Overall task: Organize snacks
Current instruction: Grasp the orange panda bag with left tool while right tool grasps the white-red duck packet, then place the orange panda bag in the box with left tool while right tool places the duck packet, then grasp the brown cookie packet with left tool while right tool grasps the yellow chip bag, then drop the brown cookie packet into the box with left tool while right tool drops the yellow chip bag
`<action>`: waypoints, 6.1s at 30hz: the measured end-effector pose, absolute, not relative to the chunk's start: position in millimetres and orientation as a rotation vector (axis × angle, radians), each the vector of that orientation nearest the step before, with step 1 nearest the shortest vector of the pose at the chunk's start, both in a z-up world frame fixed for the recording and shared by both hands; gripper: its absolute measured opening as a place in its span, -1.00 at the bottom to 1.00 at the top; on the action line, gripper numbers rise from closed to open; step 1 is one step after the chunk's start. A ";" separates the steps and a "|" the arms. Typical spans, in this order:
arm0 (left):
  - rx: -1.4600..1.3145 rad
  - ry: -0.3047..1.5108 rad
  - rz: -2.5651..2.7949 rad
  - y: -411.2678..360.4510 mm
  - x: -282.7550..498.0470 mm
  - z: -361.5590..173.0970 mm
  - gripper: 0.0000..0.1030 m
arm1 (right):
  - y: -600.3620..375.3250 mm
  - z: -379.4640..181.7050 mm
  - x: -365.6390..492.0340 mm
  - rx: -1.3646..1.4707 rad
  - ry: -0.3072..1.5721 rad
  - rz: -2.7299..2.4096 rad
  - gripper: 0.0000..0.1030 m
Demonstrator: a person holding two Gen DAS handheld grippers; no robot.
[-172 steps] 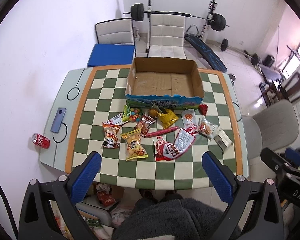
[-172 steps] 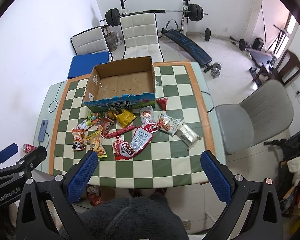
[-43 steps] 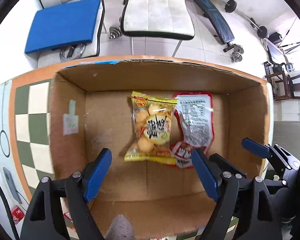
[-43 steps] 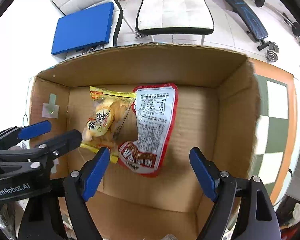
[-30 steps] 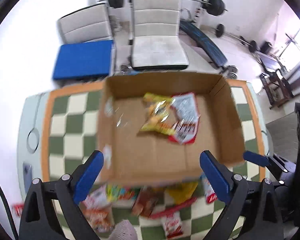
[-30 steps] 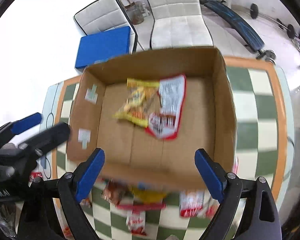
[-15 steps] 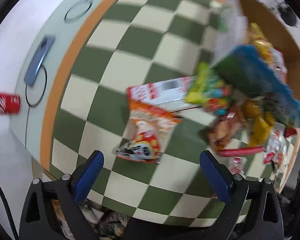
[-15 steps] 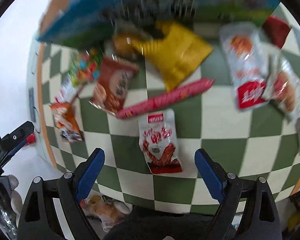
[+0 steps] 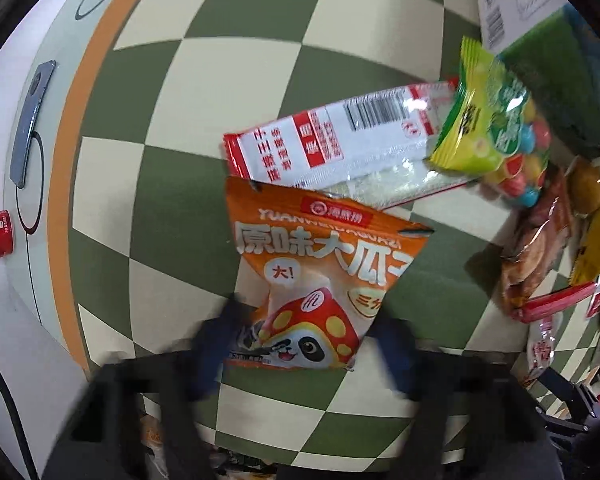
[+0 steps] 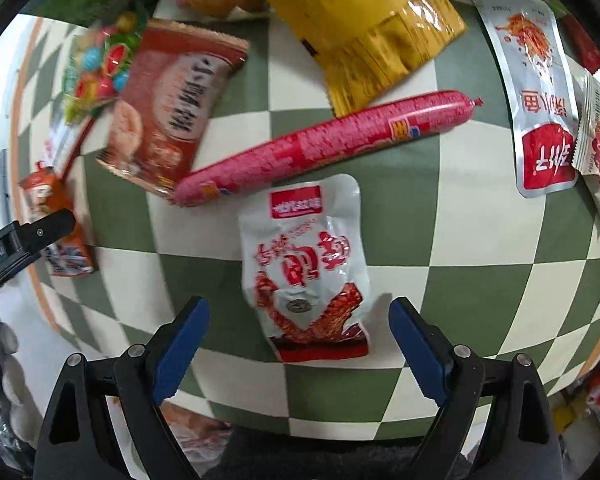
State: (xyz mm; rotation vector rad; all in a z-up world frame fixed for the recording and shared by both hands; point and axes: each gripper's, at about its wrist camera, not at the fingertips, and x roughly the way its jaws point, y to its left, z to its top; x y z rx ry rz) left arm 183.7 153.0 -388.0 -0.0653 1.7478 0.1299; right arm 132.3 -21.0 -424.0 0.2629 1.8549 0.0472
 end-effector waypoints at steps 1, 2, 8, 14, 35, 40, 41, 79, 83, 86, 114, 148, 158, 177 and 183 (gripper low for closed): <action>-0.063 1.739 0.132 153.4 184.2 -389.4 -0.01 | -21.6 -425.8 131.2 0.269 1.853 0.045 0.80; -0.057 1.729 0.136 152.4 181.6 -388.3 -0.10 | -21.5 -427.6 129.1 0.267 1.850 0.036 0.74; -0.041 1.711 0.142 139.4 152.3 -382.5 -0.24 | -17.2 -417.8 124.0 0.190 1.777 -0.003 0.11; -0.053 1.694 0.106 113.3 111.8 -370.7 -0.27 | -25.9 -411.7 106.7 0.244 1.763 -0.003 0.11; -0.012 1.395 -0.292 -12.1 158.9 -180.8 -0.28 | -132.8 -269.4 106.3 0.441 1.538 0.115 0.11; 0.001 1.351 -0.313 -34.4 219.9 -151.4 -0.28 | -162.3 -221.8 155.5 0.496 1.434 0.120 0.11; -0.005 1.349 -0.310 -37.1 233.5 -147.3 -0.28 | -163.7 -216.2 166.5 0.498 1.416 0.117 0.11; 0.053 1.559 -0.123 -39.7 481.7 -261.4 0.55 | -199.5 -327.9 458.0 0.314 1.526 -0.057 0.56; 0.041 1.531 -0.139 -40.9 477.0 -249.2 0.64 | -196.0 -324.6 456.0 0.280 1.520 -0.058 0.56; 0.035 1.513 -0.152 -42.9 471.9 -241.0 0.64 | -194.0 -319.6 451.1 0.279 1.515 -0.042 0.58; 0.139 1.383 -0.007 20.0 221.6 -241.1 0.89 | -156.6 -318.5 224.1 0.586 1.502 0.135 0.79; 0.257 1.698 -0.075 -17.1 211.7 -384.3 0.11 | -133.3 -420.5 175.7 0.377 1.720 0.005 0.11; 0.049 1.769 -0.051 10.4 185.5 -399.2 0.13 | -148.9 -431.4 178.5 0.468 1.740 -0.006 0.11; -0.028 1.525 -0.149 -7.6 160.6 -266.6 0.09 | -134.3 -338.4 158.2 0.423 1.590 0.184 -0.07; -0.066 1.431 -0.212 -9.1 196.5 -207.1 0.09 | -147.2 -274.5 170.1 0.438 1.492 0.262 -0.08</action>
